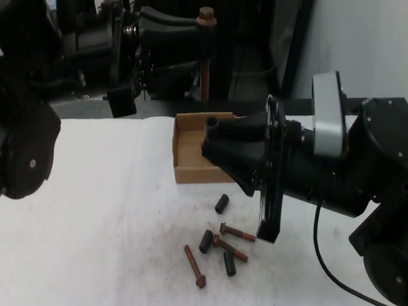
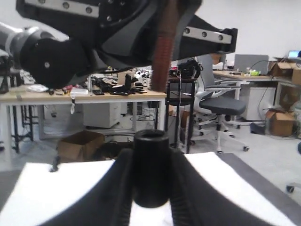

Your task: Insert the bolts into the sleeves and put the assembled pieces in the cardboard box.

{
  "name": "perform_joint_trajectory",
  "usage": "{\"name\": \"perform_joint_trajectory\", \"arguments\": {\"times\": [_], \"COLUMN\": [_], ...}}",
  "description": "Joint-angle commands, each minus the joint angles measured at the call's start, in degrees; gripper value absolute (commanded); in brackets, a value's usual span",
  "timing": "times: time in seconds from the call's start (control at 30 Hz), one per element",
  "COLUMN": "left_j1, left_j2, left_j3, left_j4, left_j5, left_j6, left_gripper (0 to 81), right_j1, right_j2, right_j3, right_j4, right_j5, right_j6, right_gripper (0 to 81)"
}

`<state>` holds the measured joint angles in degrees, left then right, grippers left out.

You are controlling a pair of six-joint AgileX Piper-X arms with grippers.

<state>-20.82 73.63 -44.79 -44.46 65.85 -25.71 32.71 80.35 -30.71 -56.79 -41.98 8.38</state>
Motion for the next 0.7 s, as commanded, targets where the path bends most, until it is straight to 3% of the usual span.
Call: {"name": "perform_joint_trajectory", "arguments": {"times": [0.0, 0.2, 0.4, 0.67], "left_j1": [-0.22, -0.45, -3.44, -3.85], "left_j2": [0.01, 0.01, 0.01, 0.11], "left_j3": [-0.35, -0.35, -0.35, 2.33], "left_j4": [-1.67, -1.66, -1.11, -1.12], "left_j5": [0.65, 0.89, 3.81, -0.41], "left_j6": [0.00, 0.00, 5.08, 10.40], "left_gripper": [1.2, 1.2, 1.1, 0.9], "right_j1": [0.16, 0.38, 0.89, 0.89], "right_j2": [-0.16, -0.16, -0.16, -0.16], "right_j3": [-0.48, -0.48, -0.48, -0.48], "right_j4": [1.53, 1.47, 0.70, -2.34], "right_j5": [0.04, 4.57, 5.65, 5.65], "right_j6": [-12.31, -14.64, -14.37, -9.15], "right_gripper": [0.8, 0.8, 0.8, 0.8]}}
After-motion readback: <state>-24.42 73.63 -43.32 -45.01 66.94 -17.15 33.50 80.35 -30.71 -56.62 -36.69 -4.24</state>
